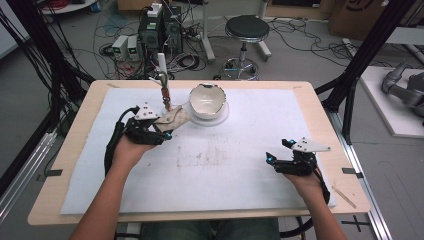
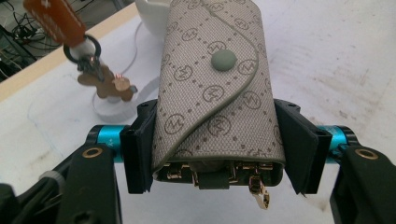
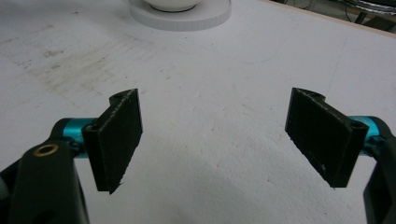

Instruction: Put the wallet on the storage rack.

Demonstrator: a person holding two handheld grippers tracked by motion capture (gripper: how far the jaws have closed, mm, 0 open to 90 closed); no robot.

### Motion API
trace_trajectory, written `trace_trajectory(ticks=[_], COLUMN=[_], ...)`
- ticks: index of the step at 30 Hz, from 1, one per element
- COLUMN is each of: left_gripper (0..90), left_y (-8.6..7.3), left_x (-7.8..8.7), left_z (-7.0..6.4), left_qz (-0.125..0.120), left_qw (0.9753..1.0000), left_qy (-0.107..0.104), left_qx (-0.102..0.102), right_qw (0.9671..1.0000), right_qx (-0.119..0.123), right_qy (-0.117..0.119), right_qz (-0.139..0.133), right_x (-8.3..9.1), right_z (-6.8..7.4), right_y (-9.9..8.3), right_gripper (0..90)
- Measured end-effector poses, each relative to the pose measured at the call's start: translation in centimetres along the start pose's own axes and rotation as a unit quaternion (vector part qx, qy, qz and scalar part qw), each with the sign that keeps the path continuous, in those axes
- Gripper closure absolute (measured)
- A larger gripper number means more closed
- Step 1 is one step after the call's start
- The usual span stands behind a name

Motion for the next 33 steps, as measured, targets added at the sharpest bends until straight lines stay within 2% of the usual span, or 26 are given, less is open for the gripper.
trace_trajectory(ticks=[6,14,17,21,26,33], left_gripper=[36.8,36.8,36.7,36.7,36.6,36.5], left_y=[2.4,5.3,6.1,7.2,8.1,8.5], left_x=[-1.0,-3.1,-4.0,-5.1,-6.9,-9.3], left_z=[-0.4,-1.0,-1.1,-1.3,-1.3,-1.5], left_qz=[0.002,0.021,0.036,0.042,0.063,0.089], left_qw=[1.0,0.9995,0.999,0.9988,0.9975,0.9956], left_qy=[-0.001,0.002,0.005,0.007,0.015,0.017], left_qx=[-0.006,-0.022,-0.025,-0.024,-0.028,-0.026], right_qw=[1.0,1.0,1.0,1.0,1.0,1.0], right_qx=[0.005,0.005,0.002,-0.001,-0.002,-0.001], right_qy=[0.002,0.001,0.001,-0.001,-0.002,-0.002], right_qz=[0.001,0.003,0.003,0.004,0.006,0.008], right_x=[-0.3,-0.3,-0.3,-0.3,-0.3,-0.4], right_z=[0.2,0.1,0.0,-0.1,-0.2,-0.3], right_y=[0.2,0.1,0.1,0.0,-0.1,-0.2], right_gripper=[19.2,19.3,19.3,19.3,19.3,19.3])
Point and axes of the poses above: each handheld gripper's, and its own axes: x roughly backward along the jaws, y roughly out of its top, z roughly to its left, the point moved 1 cm from there along -x, roughly forward along the jaws, and after that the axes turned 15 degrees about x, right-handed, at the moved point
